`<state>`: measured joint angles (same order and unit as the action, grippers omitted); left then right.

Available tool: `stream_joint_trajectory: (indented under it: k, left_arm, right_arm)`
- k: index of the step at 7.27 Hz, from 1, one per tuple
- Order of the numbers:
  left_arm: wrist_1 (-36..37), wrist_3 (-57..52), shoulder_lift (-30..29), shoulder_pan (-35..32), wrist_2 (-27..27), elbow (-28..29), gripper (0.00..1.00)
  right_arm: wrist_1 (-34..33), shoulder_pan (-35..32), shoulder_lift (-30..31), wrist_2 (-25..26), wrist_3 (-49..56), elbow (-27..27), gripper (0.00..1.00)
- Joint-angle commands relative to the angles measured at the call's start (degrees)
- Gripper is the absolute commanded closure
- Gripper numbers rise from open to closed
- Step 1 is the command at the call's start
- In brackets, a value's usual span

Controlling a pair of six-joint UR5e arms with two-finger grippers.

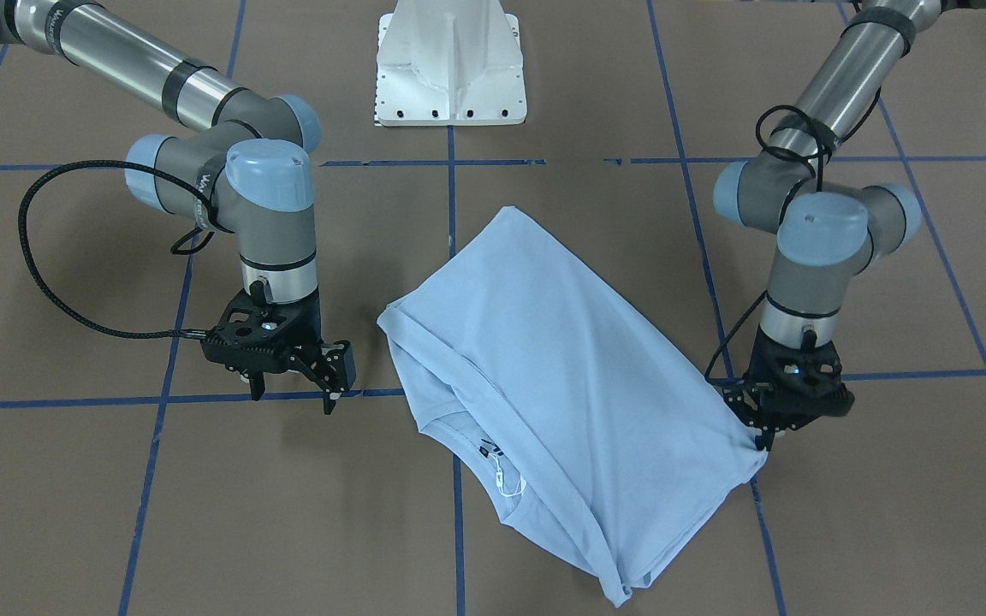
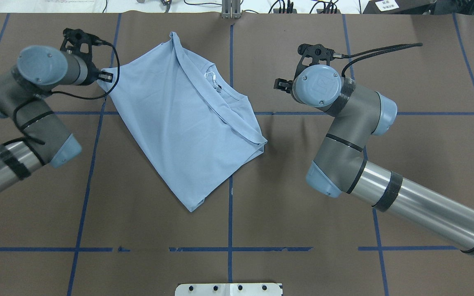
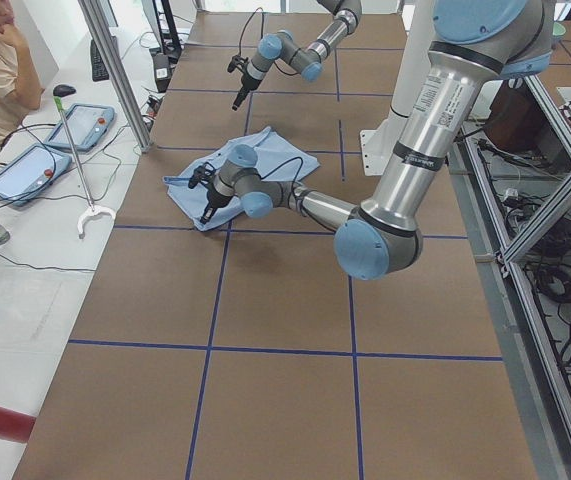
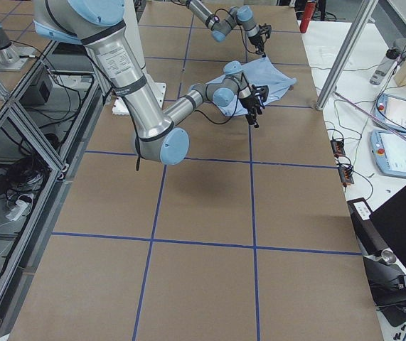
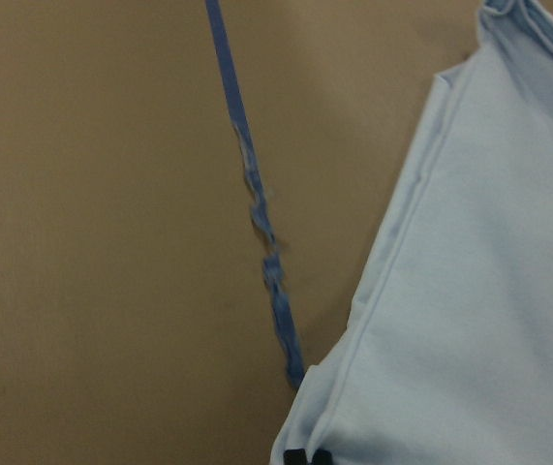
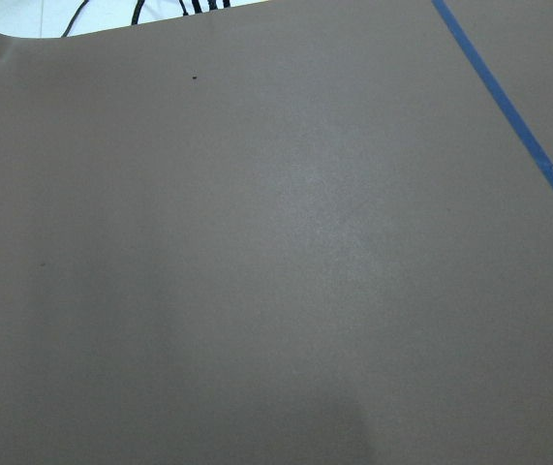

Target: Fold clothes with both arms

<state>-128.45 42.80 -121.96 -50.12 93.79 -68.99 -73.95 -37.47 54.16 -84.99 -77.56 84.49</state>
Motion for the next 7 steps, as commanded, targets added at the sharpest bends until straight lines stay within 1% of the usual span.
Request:
stream_joint_trajectory:
  k: [1,2,3,4,5,6,7]
  left_arm:
    - [-4.93,-1.4,-8.37,-2.52,-0.18,13.84,1.0]
    - [-5.83,-2.45,-8.04,-2.87,-0.01,13.44,1.0]
    - [-7.24,-2.55,-6.38,-2.96,0.34,10.13,0.01]
    - [-8.29,-2.55,-2.88,-2.87,2.0,2.88,0.0]
    - [-8.56,-1.94,-0.85,-2.87,7.15,-0.5,0.0]
    - [-8.65,-1.67,-0.56,-2.61,8.59,-1.58,0.0]
    - [-8.74,0.33,-0.47,-2.35,8.61,-2.02,0.0]
  right_arm:
    - [0.03,0.03,-0.2,0.0,-0.05,0.06,0.0]
    - [0.03,0.12,-0.37,0.0,-0.14,0.06,0.0]
    - [-0.05,0.38,-0.81,0.09,-0.22,-0.11,0.0]
    - [1.25,0.38,-1.94,0.18,-2.66,-0.55,0.0]
    - [1.79,0.82,-3.69,0.18,-6.95,-1.51,0.06]
    - [1.88,2.22,-7.89,0.27,-10.91,-5.26,0.18]
    - [1.79,3.8,-13.59,0.53,-14.86,-11.39,0.32]
